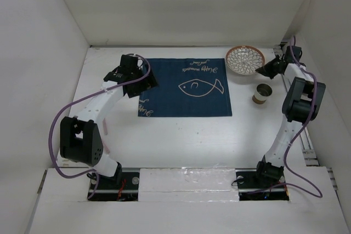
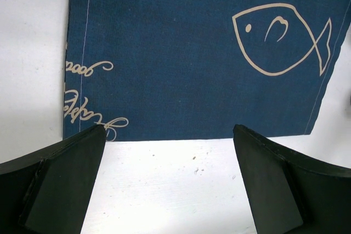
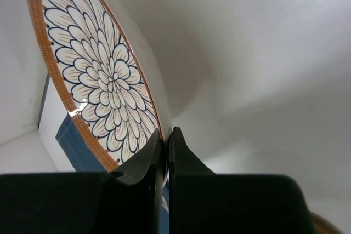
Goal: Set the dinner table for one person
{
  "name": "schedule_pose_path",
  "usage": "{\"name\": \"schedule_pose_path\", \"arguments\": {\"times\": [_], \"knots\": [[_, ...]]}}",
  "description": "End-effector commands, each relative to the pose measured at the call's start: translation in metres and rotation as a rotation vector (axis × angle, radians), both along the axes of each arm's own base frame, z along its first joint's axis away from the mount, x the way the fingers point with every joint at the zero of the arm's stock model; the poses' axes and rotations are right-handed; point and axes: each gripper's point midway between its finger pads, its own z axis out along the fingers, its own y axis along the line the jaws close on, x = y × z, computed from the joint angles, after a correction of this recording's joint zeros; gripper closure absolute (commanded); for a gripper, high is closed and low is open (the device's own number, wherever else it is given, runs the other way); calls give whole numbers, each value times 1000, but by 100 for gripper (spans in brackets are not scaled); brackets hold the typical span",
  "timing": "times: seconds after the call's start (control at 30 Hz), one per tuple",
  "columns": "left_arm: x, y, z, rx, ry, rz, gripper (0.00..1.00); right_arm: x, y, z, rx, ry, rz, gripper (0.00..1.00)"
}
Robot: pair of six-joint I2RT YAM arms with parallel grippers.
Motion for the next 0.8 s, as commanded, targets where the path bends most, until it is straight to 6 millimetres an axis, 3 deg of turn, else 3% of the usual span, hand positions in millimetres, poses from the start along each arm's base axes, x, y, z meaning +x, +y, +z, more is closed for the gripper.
{"name": "schedule_pose_path", "arguments": {"times": [0.0,0.03,0.07,0.13,0.27,0.43,0.47,0.53,0.67,0.77], "knots": [[1,3,17,-26,-53,38,0,39,55,132,-23,-368,233,100],[2,5,21,-26,-65,55,0,38,65,139,-33,-382,270,100],[2,5,21,-26,-65,55,0,37,85,130,-21,-348,322,100],[0,7,23,-24,-63,71,0,38,108,142,-42,-378,419,100],[-2,8,21,-27,-52,78,0,21,163,129,-12,-330,586,100],[-5,8,25,-36,-60,85,0,-22,249,104,53,-309,825,100],[-5,8,25,-36,-60,85,0,-31,263,111,81,-354,887,100],[-6,7,29,-45,-68,79,0,-48,287,104,131,-332,953,100],[-9,7,30,-54,-76,85,0,-58,304,83,113,-292,982,100],[-13,8,26,-52,-67,85,0,-64,318,81,105,-287,1002,100]]}}
